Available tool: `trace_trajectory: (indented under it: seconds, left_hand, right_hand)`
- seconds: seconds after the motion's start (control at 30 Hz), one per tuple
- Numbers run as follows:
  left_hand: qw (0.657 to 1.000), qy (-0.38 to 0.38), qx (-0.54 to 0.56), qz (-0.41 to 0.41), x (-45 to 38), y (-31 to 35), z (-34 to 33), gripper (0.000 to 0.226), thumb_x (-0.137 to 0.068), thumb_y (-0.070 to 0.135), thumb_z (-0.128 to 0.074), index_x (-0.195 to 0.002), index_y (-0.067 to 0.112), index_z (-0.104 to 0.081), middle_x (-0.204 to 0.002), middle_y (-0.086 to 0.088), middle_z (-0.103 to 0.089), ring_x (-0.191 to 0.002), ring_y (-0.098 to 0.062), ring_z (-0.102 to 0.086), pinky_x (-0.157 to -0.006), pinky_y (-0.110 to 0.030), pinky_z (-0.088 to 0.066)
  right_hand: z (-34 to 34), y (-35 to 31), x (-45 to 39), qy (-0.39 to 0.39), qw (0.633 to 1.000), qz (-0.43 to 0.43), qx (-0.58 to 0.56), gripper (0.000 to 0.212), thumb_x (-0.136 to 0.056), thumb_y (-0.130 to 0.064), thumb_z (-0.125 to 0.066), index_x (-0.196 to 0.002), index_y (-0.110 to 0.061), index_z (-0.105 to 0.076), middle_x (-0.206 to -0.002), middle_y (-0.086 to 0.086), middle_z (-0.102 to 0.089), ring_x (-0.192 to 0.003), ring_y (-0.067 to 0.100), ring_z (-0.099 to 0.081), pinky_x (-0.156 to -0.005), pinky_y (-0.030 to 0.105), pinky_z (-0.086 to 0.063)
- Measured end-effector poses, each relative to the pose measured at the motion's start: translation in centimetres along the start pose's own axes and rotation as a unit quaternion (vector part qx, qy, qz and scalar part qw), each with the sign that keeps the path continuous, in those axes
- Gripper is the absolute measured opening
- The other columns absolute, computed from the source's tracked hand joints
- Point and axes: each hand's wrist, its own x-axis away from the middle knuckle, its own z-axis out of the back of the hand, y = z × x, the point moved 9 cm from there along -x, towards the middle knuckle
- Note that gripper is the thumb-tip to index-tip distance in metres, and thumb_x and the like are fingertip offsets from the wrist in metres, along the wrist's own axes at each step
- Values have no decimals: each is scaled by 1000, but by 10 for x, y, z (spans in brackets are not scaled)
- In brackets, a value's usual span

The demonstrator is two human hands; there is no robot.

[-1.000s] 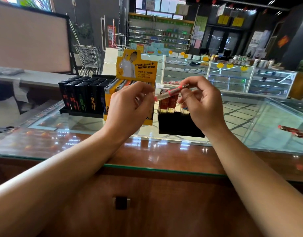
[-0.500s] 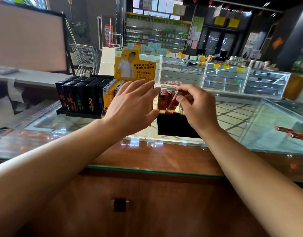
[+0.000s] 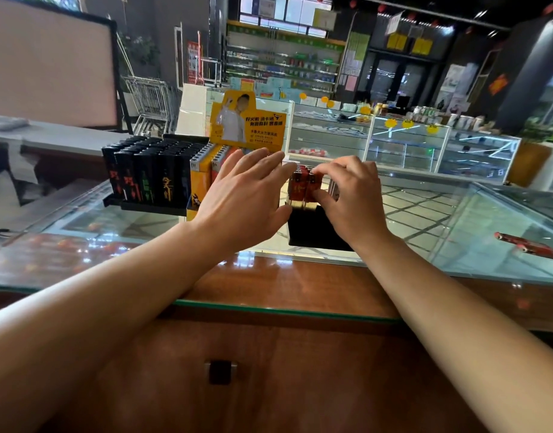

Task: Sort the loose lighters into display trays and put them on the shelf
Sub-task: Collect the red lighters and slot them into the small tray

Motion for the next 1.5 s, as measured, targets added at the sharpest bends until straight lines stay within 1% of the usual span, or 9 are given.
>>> trace_trajectory:
  seconds: [0.47,0.6,0.73,0.87,1.1,1.23,1.33,1.4,1.5]
  left_hand:
    - [999,1,24,-23,-7,28,3,65,-88,48,-56,-145,16,-47,-151,-7,-46,-142,-29,-38,-117,-46,-25]
    - [996,1,76,-53,-22,78,-2,65,-85,46,-55,-143,16,-50,-149,-8,-48,-140,-29,-40,-116,-45,-29]
    - [990,-28,116,-77,-43,135,-23,69,-86,50,-51,-147,18,-44,-152,-7,-44,-142,-27,-37,-117,-43,-28]
    - [979,-64,155,-116,-65,208,-51,65,-92,46,-58,-150,20,-40,-155,-4,-39,-143,-26,-34,-116,-40,-28]
    - [963,-132,163,-169,-99,307,-103,65,-93,43,-56,-151,19,-38,-155,-6,-40,-140,-28,-39,-113,-39,-35]
    - [957,-157,167,-178,-121,345,-129,62,-94,41,-56,-150,18,-40,-152,-4,-44,-137,-26,-43,-111,-38,-37]
    - [953,-177,154,-189,-135,370,-151,59,-96,39,-55,-148,16,-41,-148,-6,-49,-132,-28,-48,-108,-40,-40]
    - [950,-196,153,-188,-143,383,-168,60,-97,43,-52,-149,17,-39,-150,-7,-46,-134,-29,-45,-109,-40,-38]
    - [934,-279,150,-166,-148,394,-200,83,-86,74,-32,-155,27,-25,-160,-3,-30,-149,-26,-22,-118,-47,-25]
  right_hand:
    - [37,25,27,-94,995,-9,41,47,-86,-34,-68,-129,-17,-61,-128,3,-61,-123,29,-49,-105,38,-36]
    - [69,74,61,-148,982,-81,85,53,-91,-40,-61,-139,-19,-52,-144,0,-50,-142,26,-30,-115,37,-22]
    - [111,119,95,-166,968,-129,134,57,-94,-45,-55,-144,-20,-46,-150,0,-43,-145,25,-23,-117,36,-15]
    - [159,170,133,-182,949,-193,169,60,-96,-51,-46,-147,-22,-40,-155,-1,-35,-147,22,-16,-119,37,-12]
    - [215,237,177,-181,928,-250,209,77,-85,-67,-24,-149,-28,-37,-154,-1,-38,-147,24,-18,-121,39,-14]
    - [227,264,189,-180,921,-271,213,62,-97,-57,-40,-150,-26,-35,-156,1,-35,-148,23,-14,-121,39,-11]
    - [229,278,195,-181,918,-277,218,60,-98,-56,-38,-150,-28,-34,-156,-1,-33,-148,22,-12,-120,40,-10]
    - [229,284,195,-180,920,-271,220,59,-98,-56,-35,-150,-28,-35,-156,-1,-33,-148,21,-11,-120,40,-10]
    - [228,287,194,-175,923,-266,217,59,-97,-55,-34,-150,-28,-34,-157,-2,-32,-148,21,-10,-120,40,-8]
